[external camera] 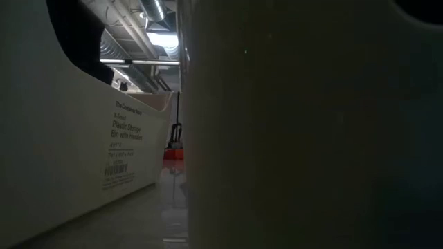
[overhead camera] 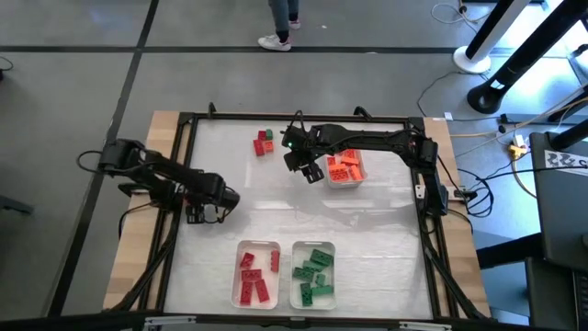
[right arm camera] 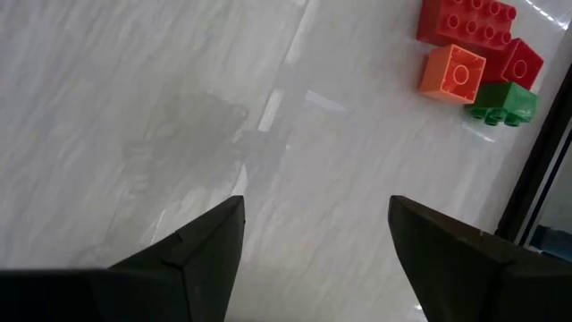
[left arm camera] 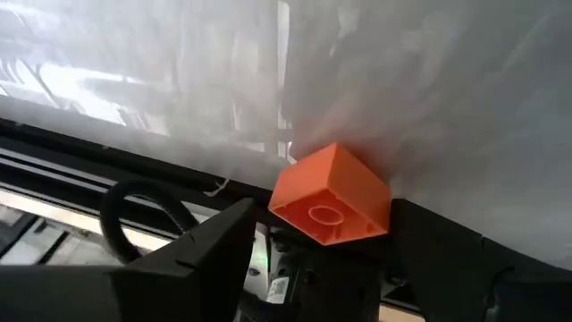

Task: Sort blocks
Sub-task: Put the orange game piece into the right white bin

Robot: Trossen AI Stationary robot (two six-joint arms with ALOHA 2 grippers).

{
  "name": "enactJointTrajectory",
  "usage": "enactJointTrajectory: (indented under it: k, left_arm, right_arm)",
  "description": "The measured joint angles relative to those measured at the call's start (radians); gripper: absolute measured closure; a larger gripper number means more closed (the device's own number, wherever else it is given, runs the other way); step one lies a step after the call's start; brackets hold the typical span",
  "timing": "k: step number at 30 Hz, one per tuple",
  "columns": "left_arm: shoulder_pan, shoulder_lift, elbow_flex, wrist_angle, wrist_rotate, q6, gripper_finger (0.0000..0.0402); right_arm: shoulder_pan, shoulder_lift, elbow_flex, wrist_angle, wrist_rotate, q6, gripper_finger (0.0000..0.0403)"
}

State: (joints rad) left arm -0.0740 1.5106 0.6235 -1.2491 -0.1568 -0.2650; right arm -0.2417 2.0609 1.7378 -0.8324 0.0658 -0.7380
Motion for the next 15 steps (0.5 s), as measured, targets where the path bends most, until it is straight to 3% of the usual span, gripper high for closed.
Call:
enactJointTrajectory:
  k: [15]
  left_arm:
    - [0.126,0.105,0.000,0.010,0.022,0.023,0.0155]
  right_arm:
    - [0.000,0.000,0.000,0.000,0.000,0.000,0.0127]
